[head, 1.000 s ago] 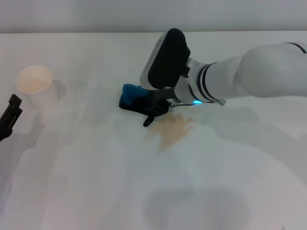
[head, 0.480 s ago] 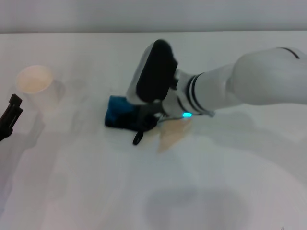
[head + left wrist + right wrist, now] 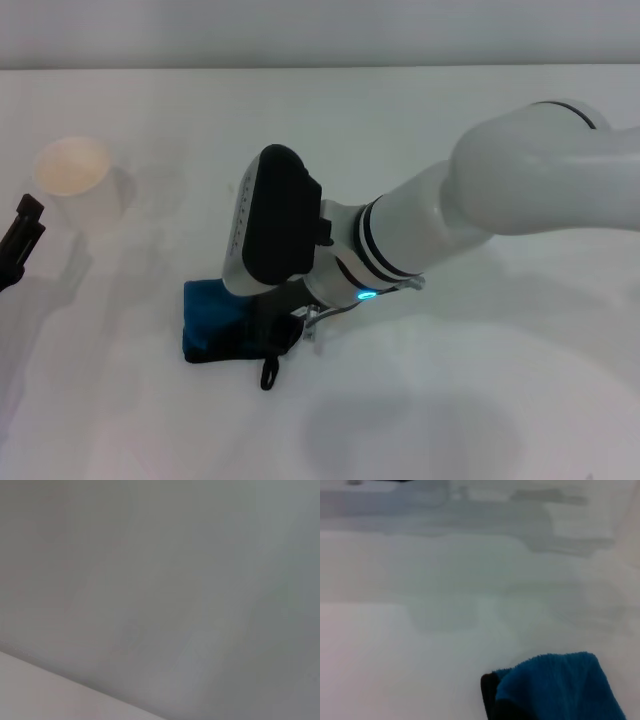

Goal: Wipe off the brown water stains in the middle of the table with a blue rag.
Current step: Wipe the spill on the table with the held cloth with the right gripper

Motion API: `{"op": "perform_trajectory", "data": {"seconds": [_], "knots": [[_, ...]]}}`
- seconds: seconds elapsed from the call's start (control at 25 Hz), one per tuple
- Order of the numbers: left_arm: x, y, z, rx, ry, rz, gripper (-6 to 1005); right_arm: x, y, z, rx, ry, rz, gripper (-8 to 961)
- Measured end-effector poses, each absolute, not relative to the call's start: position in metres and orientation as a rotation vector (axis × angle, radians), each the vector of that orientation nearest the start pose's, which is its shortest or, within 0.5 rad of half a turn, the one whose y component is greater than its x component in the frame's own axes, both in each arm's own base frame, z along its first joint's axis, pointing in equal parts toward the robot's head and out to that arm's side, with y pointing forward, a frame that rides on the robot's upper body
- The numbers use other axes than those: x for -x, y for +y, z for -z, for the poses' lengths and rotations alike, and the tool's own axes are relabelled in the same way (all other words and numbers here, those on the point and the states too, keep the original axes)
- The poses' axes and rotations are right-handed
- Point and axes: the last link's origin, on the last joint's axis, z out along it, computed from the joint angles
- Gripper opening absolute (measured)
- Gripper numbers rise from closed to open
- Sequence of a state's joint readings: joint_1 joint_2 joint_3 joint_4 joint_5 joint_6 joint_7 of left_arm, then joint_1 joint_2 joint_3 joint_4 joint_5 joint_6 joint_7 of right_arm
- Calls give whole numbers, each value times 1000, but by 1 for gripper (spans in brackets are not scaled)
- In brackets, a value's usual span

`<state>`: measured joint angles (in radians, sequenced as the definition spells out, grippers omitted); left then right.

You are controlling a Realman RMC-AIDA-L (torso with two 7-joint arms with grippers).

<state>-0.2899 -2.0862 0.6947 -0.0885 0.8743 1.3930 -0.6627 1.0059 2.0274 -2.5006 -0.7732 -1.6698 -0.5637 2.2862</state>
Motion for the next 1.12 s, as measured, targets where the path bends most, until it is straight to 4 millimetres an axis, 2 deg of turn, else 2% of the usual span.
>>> {"op": "perform_trajectory", "data": {"seconds": [0.12,0.28,0.48,0.64,0.88,1.12], "knots": [[372,245,19,1510,-972,975,877,-125,335,183,2950,107,309,102],[372,245,19,1509,-972,975,878,-139,356,175,2857,158,310,101],[372,245,19,1506,-972,975,878,-166,390,152,2719,314,339,101],[373,244,18,1505,-973,975,878,-182,405,136,2643,363,358,101],[373,244,17,1508,-975,977,878,-200,412,121,2592,447,353,97],[373,245,17,1509,-972,977,878,-202,401,124,2619,408,336,95]]}}
